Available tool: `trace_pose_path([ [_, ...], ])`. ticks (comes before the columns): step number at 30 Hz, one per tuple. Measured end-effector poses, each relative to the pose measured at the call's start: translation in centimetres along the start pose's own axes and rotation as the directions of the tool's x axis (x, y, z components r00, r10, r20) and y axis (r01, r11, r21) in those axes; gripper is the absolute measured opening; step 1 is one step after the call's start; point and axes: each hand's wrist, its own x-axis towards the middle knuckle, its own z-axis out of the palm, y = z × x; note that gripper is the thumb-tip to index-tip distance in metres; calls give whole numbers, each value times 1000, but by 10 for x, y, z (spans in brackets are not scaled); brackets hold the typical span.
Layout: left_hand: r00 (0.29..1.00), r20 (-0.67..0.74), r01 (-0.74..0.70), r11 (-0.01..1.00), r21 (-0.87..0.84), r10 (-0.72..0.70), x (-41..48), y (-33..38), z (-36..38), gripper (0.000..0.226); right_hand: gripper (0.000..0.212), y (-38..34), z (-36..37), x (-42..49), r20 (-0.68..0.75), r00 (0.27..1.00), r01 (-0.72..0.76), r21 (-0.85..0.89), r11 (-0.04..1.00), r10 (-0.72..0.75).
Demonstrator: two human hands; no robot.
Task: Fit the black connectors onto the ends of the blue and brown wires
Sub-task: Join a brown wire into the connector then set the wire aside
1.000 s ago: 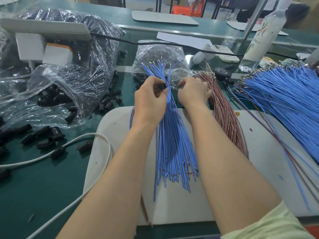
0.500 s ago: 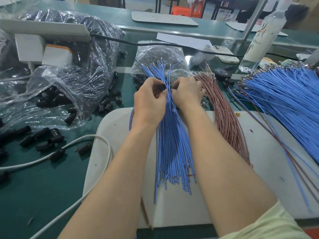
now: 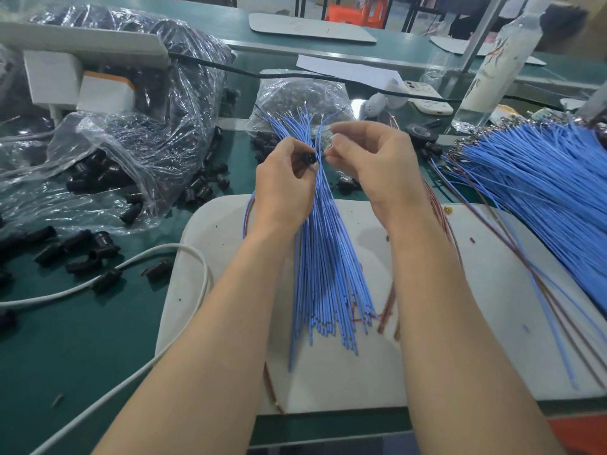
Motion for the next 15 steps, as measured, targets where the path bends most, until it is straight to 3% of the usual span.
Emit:
trace_pose_path([
  [8, 1000, 16, -8, 997, 83, 6, -4, 2, 0, 16, 9, 4, 4, -11, -25, 983, 157, -384, 910, -180],
  [15, 1000, 18, -9, 988, 157, 6, -5, 3, 0, 21, 9, 1, 7, -16, -35, 958, 220, -546, 808, -284],
])
